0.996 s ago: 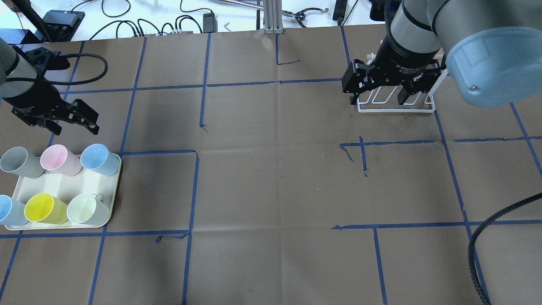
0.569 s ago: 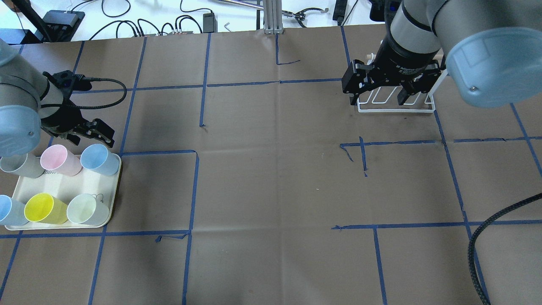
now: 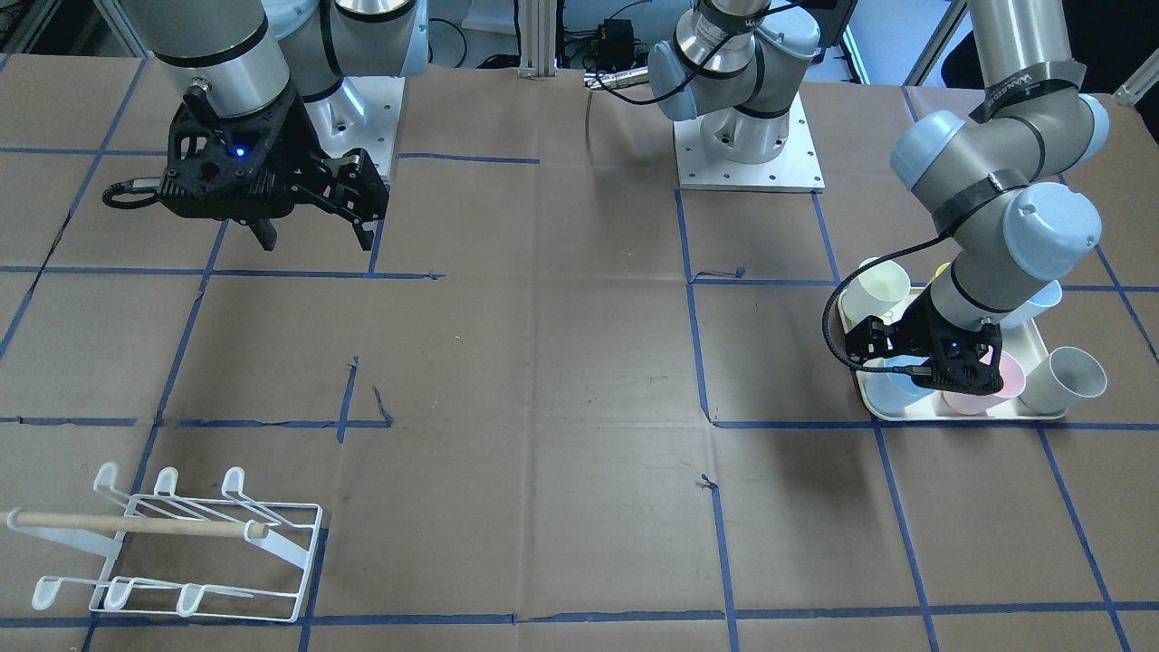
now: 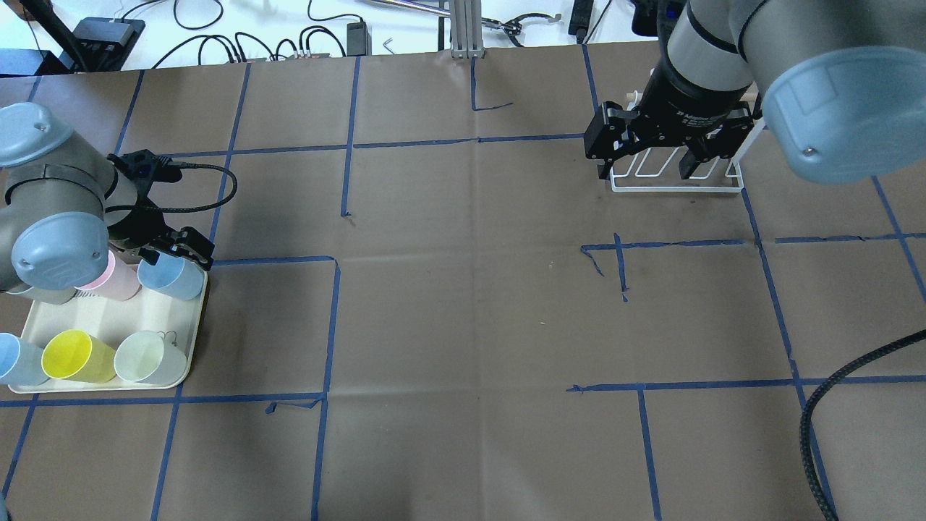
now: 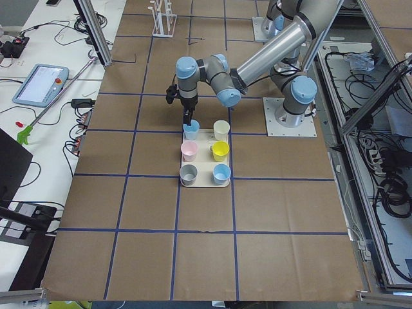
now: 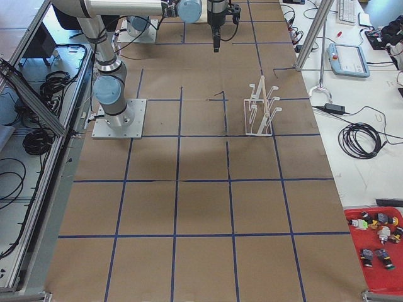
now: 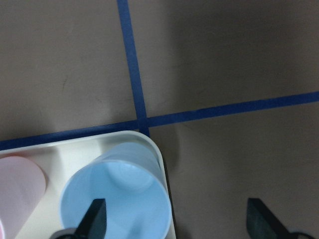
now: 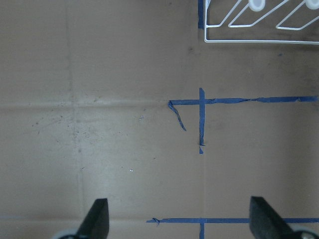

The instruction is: Transfer IKEA cup to right arm and place on rack

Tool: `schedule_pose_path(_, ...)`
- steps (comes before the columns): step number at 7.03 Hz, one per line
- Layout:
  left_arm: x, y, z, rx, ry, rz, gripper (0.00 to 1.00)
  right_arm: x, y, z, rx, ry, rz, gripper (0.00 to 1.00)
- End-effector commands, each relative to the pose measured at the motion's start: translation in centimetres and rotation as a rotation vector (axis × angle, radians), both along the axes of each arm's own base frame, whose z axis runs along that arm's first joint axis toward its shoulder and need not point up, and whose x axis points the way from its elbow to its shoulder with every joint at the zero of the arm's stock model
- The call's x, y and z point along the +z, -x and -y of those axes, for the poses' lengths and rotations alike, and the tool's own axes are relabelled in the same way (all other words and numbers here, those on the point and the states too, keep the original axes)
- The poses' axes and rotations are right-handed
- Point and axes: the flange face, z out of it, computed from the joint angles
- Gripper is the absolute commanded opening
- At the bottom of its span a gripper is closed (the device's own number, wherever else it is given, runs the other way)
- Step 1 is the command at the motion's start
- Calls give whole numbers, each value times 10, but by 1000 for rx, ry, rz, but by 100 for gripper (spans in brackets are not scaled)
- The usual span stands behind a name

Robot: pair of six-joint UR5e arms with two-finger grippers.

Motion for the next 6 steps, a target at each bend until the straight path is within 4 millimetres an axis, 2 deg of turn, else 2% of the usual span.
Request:
schedule_pose_path(1, -15, -25, -1, 63, -5, -2, 99, -1, 0, -1, 0, -4, 1, 100)
schedule_pose_path(4, -6, -20, 1, 101, 15, -4, 96, -6, 0, 2, -1, -13, 1, 100)
schedule_pose_path(5, -6, -19, 1, 98, 16, -5, 91, -8, 0, 2, -1, -16, 1, 100)
schedule_pose_path(6, -9, -17, 1, 96, 11, -9, 80, -10, -1, 8, -4, -3, 2, 100)
